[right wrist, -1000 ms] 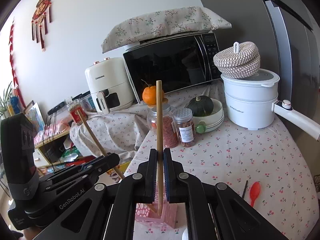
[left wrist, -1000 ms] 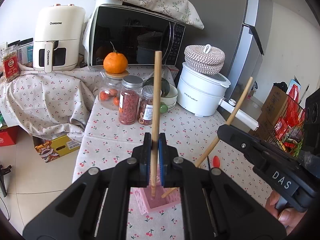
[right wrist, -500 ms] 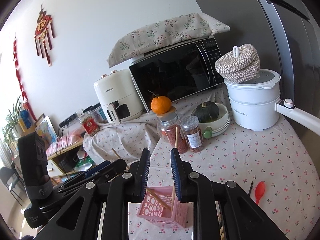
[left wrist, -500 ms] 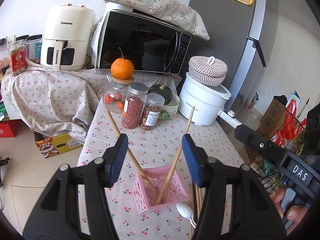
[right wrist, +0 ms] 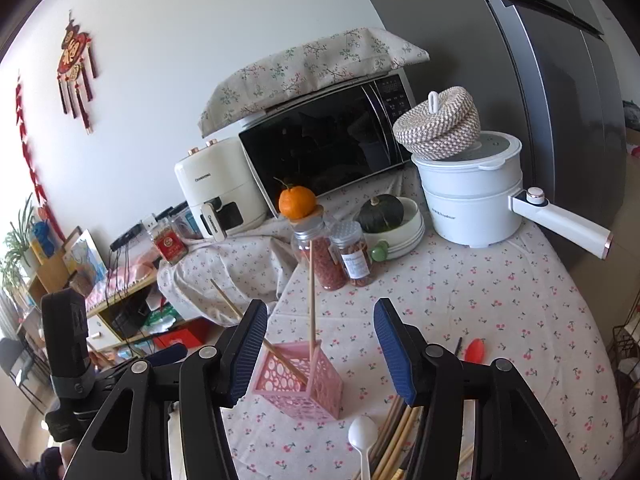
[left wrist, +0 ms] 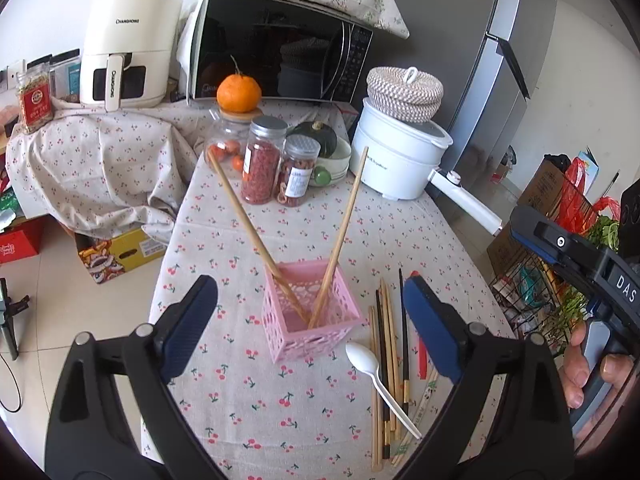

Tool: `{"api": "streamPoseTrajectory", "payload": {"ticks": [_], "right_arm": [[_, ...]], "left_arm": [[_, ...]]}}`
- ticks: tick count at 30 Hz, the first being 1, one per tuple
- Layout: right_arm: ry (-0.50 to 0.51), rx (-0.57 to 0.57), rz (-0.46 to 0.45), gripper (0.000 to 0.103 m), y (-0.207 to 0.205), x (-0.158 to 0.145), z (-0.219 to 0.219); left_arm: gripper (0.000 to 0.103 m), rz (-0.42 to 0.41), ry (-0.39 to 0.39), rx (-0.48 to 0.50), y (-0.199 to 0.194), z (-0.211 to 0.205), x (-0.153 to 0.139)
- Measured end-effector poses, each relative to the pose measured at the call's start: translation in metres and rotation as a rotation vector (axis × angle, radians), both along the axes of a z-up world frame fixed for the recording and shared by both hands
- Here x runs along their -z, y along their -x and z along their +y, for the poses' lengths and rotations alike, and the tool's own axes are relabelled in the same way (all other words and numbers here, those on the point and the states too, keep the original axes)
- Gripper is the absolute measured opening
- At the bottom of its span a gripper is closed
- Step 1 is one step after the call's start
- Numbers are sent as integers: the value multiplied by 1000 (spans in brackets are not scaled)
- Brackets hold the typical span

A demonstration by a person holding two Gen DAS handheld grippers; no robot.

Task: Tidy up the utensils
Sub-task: 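Lower the left tool and grasp the white plastic spoon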

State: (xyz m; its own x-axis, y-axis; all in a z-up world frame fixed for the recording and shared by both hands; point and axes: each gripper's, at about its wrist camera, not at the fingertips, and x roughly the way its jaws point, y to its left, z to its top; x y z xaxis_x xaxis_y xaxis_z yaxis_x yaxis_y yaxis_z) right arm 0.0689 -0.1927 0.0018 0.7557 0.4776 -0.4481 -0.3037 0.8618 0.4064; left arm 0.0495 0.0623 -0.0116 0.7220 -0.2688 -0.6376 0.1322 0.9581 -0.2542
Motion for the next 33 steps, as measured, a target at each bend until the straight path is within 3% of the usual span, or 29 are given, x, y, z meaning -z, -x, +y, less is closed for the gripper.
{"api": "streamPoseTrajectory", "payload": {"ticks": [11, 17, 23, 25, 30, 33], "right_arm": [[162, 53, 280, 71, -10, 53, -24], [218, 80, 447, 71, -23, 87, -40], [249, 96, 505, 72, -28, 102, -53], [235, 111, 514, 72, -31, 102, -60], [205, 136, 562, 72, -40, 109, -78], [192, 150, 590, 72, -43, 113, -87]], "left_arm": [[95, 282, 4, 64, -5, -29, 45], [95, 370, -37, 82, -5, -50, 66], [95, 421, -72, 81, -9, -79, 80], [92, 408, -100, 85, -13, -92, 81], [65, 442, -123, 69, -27, -117, 98], [54, 473, -166, 49, -36, -132, 115]]}}
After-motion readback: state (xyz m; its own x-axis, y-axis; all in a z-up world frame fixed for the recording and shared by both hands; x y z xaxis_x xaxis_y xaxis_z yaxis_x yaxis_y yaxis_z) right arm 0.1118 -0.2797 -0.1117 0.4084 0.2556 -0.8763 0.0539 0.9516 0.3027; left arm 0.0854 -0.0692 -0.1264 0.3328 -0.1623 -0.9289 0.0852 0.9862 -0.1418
